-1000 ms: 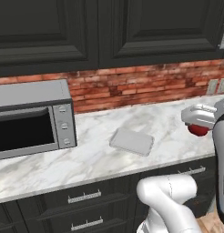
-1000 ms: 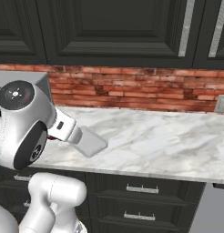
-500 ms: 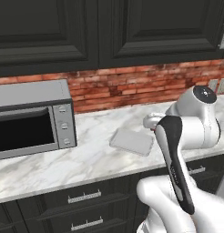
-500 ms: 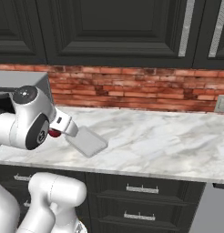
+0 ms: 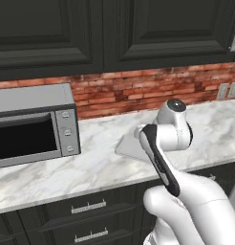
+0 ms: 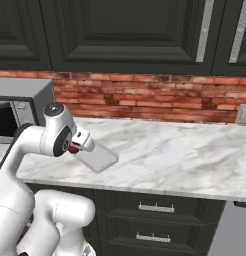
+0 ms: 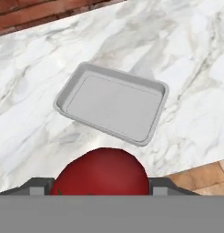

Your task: Take the tomato and onion out of the freezer and place them in the tupperware container on the counter. Then put the tupperware containing the vegetables back in the freezer.

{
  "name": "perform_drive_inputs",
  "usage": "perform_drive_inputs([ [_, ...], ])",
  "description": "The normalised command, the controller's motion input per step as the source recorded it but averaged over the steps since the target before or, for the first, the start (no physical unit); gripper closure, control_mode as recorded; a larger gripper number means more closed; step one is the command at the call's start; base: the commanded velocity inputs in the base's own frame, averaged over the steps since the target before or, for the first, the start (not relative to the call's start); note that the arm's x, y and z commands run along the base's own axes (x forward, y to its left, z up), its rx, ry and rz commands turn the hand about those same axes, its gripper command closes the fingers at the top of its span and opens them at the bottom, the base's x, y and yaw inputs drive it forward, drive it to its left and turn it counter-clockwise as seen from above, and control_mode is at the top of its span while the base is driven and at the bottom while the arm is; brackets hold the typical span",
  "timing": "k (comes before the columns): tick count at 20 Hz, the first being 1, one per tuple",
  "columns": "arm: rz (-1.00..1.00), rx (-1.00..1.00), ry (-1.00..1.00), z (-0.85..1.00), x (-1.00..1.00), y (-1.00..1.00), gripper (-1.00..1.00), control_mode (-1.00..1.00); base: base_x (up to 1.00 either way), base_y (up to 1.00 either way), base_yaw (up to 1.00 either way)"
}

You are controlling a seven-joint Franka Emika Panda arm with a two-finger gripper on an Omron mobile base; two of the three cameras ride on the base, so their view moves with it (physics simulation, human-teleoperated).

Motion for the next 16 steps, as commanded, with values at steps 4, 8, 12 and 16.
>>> perform_drive_inputs([
  [4, -0.01, 0.00, 0.06, -0.45, 0.97, 0.00, 1.00, -1.00, 0.00, 0.00, 0.00],
  [8, 0.00, 0.00, 0.02, -0.57, 0.70, 0.00, 1.00, -1.00, 0.00, 0.00, 0.00],
  [12, 0.00, 0.00, 0.00, -0.59, 0.56, 0.00, 1.00, -1.00, 0.00, 0.00, 0.00],
  [16, -0.01, 0.00, 0.00, -0.49, 0.53, 0.00, 1.00, -1.00, 0.00, 0.00, 0.00],
])
